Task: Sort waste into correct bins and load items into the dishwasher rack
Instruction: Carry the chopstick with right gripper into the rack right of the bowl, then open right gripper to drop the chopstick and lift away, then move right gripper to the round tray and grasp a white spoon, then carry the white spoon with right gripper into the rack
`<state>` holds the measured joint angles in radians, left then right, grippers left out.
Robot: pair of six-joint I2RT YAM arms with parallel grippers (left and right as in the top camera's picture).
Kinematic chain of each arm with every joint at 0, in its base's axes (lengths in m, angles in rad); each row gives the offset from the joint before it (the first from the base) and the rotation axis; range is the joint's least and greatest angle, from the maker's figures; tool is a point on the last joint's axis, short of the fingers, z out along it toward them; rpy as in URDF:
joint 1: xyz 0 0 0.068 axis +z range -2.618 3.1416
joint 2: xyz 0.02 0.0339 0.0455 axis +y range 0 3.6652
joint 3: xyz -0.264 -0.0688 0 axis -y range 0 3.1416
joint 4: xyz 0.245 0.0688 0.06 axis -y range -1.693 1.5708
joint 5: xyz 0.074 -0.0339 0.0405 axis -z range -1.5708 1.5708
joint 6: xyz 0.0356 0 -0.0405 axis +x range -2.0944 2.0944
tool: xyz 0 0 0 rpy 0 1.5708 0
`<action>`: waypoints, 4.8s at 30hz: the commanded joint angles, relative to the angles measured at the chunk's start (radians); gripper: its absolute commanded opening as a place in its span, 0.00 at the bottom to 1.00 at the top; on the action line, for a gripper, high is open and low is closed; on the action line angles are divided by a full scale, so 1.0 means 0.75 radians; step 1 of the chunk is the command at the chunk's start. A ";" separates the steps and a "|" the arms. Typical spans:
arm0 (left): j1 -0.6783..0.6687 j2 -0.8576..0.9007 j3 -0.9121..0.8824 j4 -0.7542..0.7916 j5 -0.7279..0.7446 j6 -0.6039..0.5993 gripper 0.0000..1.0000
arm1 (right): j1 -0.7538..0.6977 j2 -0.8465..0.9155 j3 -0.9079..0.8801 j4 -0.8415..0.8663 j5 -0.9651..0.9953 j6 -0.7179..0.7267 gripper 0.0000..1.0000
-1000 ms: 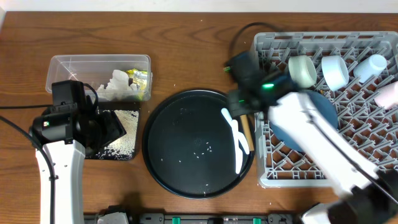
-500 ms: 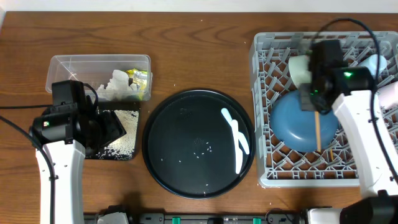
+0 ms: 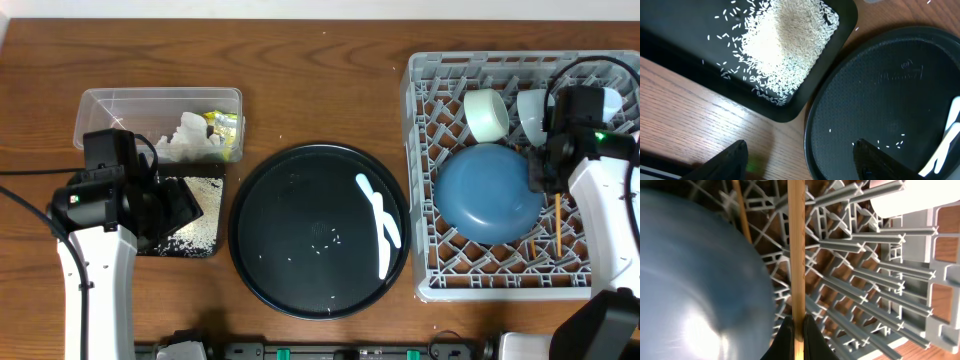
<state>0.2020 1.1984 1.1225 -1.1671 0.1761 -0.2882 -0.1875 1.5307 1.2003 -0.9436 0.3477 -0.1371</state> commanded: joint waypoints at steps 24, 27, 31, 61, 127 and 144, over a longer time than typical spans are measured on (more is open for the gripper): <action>0.006 0.006 -0.008 -0.004 -0.007 -0.006 0.69 | 0.004 -0.059 -0.014 0.011 -0.304 -0.140 0.63; 0.006 0.006 -0.008 -0.004 -0.007 -0.006 0.69 | 0.037 -0.115 0.049 0.007 -0.569 -0.077 0.61; 0.006 0.006 -0.008 -0.004 -0.007 -0.006 0.69 | 0.084 -0.197 0.082 0.072 -1.084 0.083 0.49; 0.006 0.006 -0.008 -0.005 -0.007 -0.006 0.69 | 1.148 0.330 0.059 -0.066 -0.462 0.876 0.55; 0.006 0.006 -0.008 -0.005 -0.007 -0.006 0.69 | 1.163 0.297 -0.140 0.173 -0.468 0.929 0.01; 0.006 0.006 -0.008 -0.013 -0.007 -0.006 0.69 | 0.762 -0.237 0.104 -0.145 -0.225 0.597 0.01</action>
<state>0.2020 1.1992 1.1225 -1.1717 0.1764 -0.2882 0.4778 1.3952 1.2655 -1.0264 0.0853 0.3977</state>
